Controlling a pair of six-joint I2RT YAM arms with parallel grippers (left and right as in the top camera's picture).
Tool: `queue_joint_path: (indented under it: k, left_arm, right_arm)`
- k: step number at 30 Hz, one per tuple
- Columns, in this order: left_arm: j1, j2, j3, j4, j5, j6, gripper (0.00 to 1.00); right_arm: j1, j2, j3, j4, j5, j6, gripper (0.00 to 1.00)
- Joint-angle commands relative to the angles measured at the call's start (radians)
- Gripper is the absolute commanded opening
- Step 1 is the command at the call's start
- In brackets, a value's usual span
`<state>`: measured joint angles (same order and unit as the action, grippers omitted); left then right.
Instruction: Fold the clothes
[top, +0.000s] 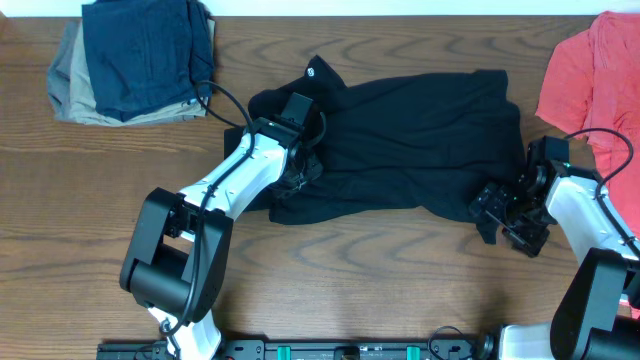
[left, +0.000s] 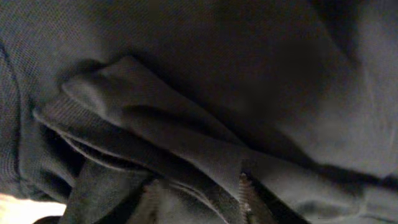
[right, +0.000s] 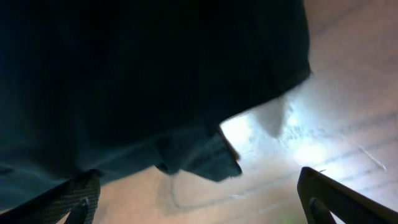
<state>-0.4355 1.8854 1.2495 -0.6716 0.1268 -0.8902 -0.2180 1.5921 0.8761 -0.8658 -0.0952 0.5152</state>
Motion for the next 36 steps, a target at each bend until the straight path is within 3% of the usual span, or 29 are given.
queue_joint_path:
  k: [1,8,11,17,31,36]
  left_arm:
    - [0.002,0.015,-0.002,0.000,-0.012,0.017,0.31]
    - [0.002,0.018,-0.002,-0.001,-0.012,0.026,0.19]
    - [0.002,0.018,-0.002,-0.004,-0.012,0.026,0.06]
    - [0.002,0.016,-0.002,-0.017,-0.011,0.026,0.06]
    - [0.001,-0.019,-0.002,-0.039,-0.008,0.068,0.06]
    - [0.001,-0.019,-0.002,-0.044,-0.008,0.087,0.06]
  right_arm:
    - [-0.003,-0.015,-0.011,0.020,0.002,-0.007,0.99]
    - [-0.003,-0.015,-0.011,0.078,0.016,-0.007,0.94]
    - [-0.003,-0.015,-0.011,0.108,0.018,-0.007,0.88]
    - [-0.003,-0.011,-0.011,0.129,0.017,-0.008,0.78]
    - [-0.004,0.045,-0.082,0.202,0.021,0.000,0.75]
    - [-0.005,0.045,-0.082,0.223,0.020,0.000,0.48]
